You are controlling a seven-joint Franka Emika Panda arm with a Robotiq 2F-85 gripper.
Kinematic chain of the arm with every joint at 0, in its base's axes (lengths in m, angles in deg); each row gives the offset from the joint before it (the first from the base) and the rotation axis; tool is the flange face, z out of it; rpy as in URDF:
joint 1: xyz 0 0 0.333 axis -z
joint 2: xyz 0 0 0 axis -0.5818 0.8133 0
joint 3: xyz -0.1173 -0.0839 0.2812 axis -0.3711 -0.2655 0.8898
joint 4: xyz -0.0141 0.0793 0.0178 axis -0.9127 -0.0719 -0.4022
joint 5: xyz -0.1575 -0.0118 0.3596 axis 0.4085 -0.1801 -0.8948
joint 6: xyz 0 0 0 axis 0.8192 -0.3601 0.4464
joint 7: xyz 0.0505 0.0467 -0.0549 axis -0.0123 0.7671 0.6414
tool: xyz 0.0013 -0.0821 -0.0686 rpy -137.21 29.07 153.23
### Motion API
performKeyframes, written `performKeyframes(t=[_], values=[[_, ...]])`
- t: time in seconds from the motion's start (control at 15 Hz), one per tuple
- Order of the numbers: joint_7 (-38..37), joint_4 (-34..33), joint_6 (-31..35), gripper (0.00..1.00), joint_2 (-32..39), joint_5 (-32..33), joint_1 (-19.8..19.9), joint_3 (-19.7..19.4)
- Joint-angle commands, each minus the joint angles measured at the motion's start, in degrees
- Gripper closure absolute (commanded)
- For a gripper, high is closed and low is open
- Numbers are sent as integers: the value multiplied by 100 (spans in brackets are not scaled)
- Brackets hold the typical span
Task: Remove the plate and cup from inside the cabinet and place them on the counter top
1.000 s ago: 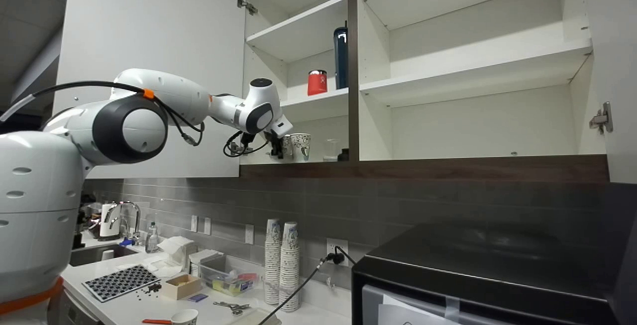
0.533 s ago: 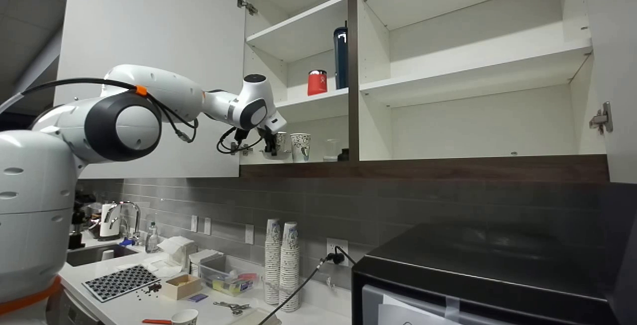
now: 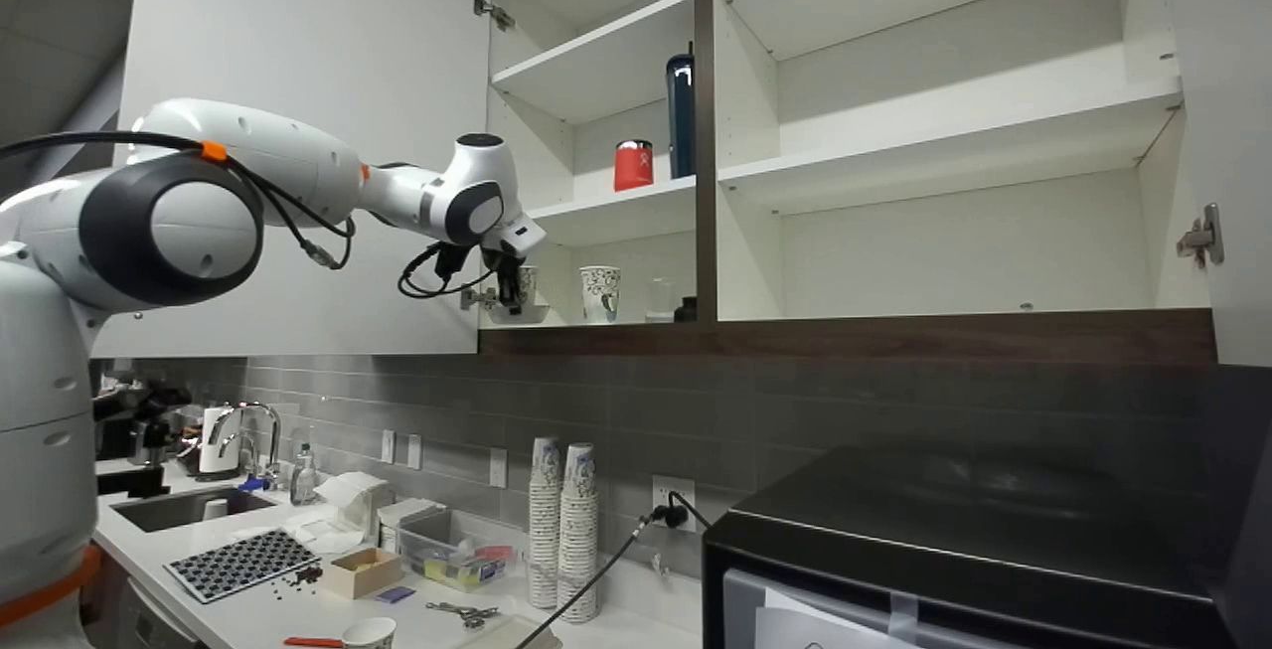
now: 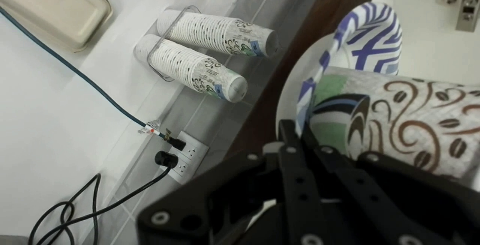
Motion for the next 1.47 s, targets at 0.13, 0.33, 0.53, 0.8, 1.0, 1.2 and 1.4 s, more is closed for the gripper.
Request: performKeyframes(t=[0.13,0.33,0.53,0.8,1.0,1.2,1.4], values=[[847,1187,-343,99,-1087,-531,-140,-202],[1429,1817,-238,99,-1576,-859,-194,-326],[2121,2418,-255,99,-1979,-1178,-250,-482],[2752,3119,-225,99,-2397,-1400,-189,-574],[2994,3520,-187,99,-2579,-1378,-99,-580],[2880,3342,-302,96,-2415,-1277,-7,-509],[2902,3443,-301,96,-2476,-1276,3,-511]])
